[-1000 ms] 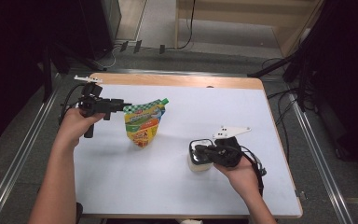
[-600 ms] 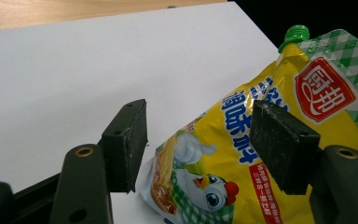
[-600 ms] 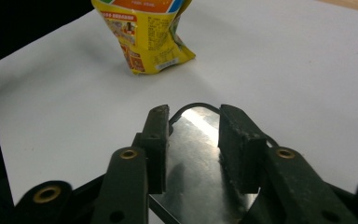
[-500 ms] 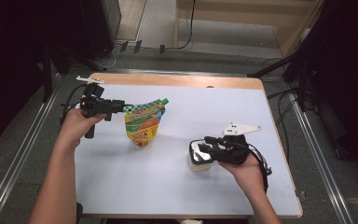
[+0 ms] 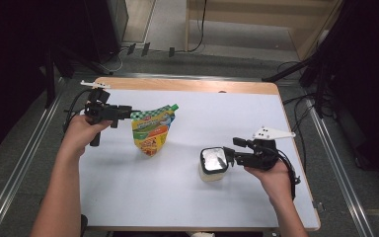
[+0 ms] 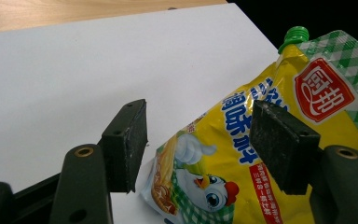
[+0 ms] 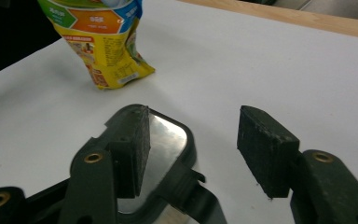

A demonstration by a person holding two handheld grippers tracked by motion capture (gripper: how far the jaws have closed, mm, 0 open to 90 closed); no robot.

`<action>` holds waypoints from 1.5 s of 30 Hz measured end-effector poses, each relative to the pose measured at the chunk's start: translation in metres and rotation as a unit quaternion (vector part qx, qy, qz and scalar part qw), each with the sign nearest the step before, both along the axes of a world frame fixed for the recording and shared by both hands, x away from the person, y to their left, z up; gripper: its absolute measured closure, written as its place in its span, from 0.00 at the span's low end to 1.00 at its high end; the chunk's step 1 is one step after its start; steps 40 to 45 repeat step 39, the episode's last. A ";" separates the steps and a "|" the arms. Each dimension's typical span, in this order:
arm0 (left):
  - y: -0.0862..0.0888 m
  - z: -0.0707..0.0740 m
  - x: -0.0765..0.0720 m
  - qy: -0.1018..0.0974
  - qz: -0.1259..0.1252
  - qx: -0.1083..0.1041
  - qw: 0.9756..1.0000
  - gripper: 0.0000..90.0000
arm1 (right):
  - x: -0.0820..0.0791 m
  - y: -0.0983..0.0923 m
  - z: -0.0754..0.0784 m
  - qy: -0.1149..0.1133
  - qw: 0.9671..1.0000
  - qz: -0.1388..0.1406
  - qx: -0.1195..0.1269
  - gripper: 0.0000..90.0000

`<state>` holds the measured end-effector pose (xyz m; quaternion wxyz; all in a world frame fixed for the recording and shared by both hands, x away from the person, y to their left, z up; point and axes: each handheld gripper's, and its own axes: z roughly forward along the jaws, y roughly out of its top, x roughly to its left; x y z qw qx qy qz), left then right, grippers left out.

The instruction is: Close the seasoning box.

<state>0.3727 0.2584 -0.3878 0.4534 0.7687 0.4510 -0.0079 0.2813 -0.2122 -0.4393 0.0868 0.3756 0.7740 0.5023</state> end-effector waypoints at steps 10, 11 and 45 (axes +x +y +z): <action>-0.001 -0.002 0.000 0.000 0.000 -0.001 1.000 0.42 | 0.006 -0.026 -0.008 -0.019 0.999 -0.044 0.000 0.39; -0.001 -0.002 0.000 0.001 0.000 -0.003 1.000 0.42 | 0.007 -0.027 -0.010 -0.014 0.999 -0.046 0.001 0.38; 0.004 -0.009 0.003 0.014 0.019 -0.011 1.000 0.40 | 0.018 -0.039 -0.043 0.009 0.996 -0.087 -0.018 0.31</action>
